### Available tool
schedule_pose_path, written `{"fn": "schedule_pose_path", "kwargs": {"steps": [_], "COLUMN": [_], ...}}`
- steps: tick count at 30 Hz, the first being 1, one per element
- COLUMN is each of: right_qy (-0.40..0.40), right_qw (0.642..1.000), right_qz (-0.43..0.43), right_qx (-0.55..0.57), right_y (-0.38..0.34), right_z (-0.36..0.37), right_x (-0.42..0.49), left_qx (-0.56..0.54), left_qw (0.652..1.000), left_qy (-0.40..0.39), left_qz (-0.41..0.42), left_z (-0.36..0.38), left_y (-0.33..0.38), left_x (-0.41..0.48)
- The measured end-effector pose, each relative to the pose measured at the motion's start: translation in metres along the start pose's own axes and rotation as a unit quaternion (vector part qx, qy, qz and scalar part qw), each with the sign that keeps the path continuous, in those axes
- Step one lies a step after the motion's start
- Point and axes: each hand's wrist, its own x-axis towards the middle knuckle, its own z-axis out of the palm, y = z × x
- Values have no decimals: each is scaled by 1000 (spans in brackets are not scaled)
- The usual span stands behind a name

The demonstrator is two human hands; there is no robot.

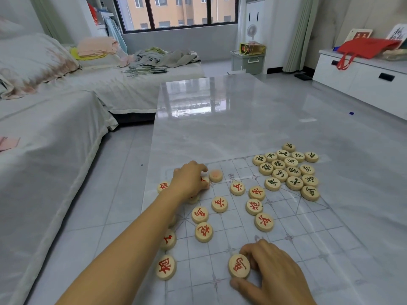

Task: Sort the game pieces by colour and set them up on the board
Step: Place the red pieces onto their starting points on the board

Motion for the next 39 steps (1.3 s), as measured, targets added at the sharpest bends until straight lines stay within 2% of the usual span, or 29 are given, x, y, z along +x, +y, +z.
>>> {"fn": "schedule_pose_path", "kwargs": {"steps": [2,3,4,6,11,15,18,23,25,27,32,39], "right_qy": [-13,-9,-32,-9,24,13,-3,-23,-13,18,38,18], "right_qw": [998,994,993,994,995,997,1000,999,995,996,995,996], "right_qz": [-26,-42,-17,-7,-63,-22,-16,-23,-30,-29,-47,-8], "right_qx": [-53,-98,-110,-109,-77,-71,-19,-34,-91,-86,-85,-89], "right_y": [-2,-4,-5,-6,-3,0,5,-3,-4,-5,-2,-9], "right_z": [1,0,-1,0,6,6,7,-1,0,1,6,4], "right_x": [-1,1,2,-1,-4,2,1,1,1,-2,-6,-1], "left_qx": [-37,-68,-90,-105,-111,-93,-92,-145,-130,-109,-102,-69], "left_qw": [998,994,990,984,991,995,995,989,991,993,990,986], "left_qy": [37,32,14,-20,5,14,4,3,-3,-10,-8,-20], "left_qz": [47,79,110,143,70,-23,-42,-6,20,42,100,152], "left_z": [1,1,1,-1,-35,-51,-41,-22,-16,-12,-4,6], "left_y": [12,20,29,45,9,-54,-77,-71,-61,-54,-48,-37], "left_x": [-3,-4,-6,-6,7,-5,-22,-38,-40,-41,-50,-63]}}
